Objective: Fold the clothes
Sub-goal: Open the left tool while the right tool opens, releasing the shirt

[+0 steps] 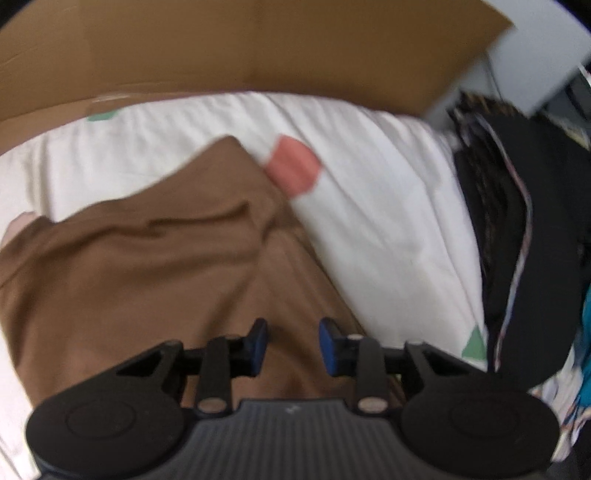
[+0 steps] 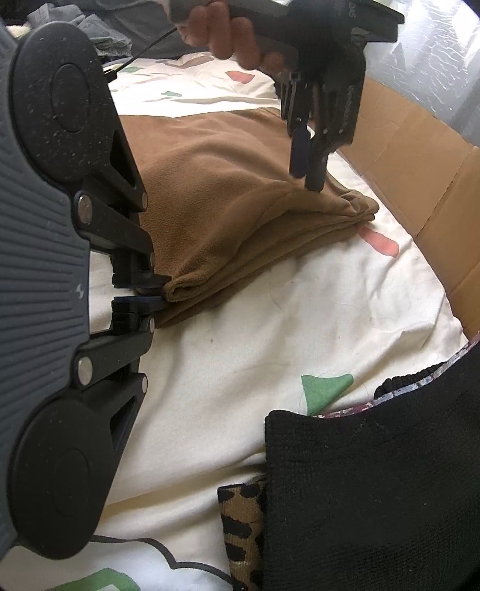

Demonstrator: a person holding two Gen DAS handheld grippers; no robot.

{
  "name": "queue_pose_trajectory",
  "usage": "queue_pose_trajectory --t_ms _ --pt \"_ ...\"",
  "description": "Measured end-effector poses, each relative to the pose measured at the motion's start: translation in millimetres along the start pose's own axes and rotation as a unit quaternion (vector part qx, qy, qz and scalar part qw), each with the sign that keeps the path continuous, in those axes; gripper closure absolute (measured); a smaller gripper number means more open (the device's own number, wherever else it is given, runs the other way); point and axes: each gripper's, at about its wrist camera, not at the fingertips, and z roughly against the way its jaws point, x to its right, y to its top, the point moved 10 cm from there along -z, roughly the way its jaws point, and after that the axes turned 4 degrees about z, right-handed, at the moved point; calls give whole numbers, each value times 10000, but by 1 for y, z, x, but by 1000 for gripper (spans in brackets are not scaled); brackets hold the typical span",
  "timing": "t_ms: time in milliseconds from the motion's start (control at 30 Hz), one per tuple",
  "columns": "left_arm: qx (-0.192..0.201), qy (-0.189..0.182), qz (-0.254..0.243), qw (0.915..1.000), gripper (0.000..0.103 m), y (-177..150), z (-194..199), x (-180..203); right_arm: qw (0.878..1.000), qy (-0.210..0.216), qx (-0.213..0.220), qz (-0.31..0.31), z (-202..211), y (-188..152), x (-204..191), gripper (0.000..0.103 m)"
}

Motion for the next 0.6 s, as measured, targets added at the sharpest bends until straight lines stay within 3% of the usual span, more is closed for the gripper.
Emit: queue_pose_trajectory --t_ms 67,300,600 --pt "-37 -8 -166 9999 71 -2 -9 6 10000 -28 -16 18 0 0 0 102" --pt "125 156 -63 9998 71 17 -32 4 9999 -28 -116 97 3 2 -2 101" --pt "455 101 99 9989 68 62 -25 0 9989 -222 -271 303 16 -1 5 101"
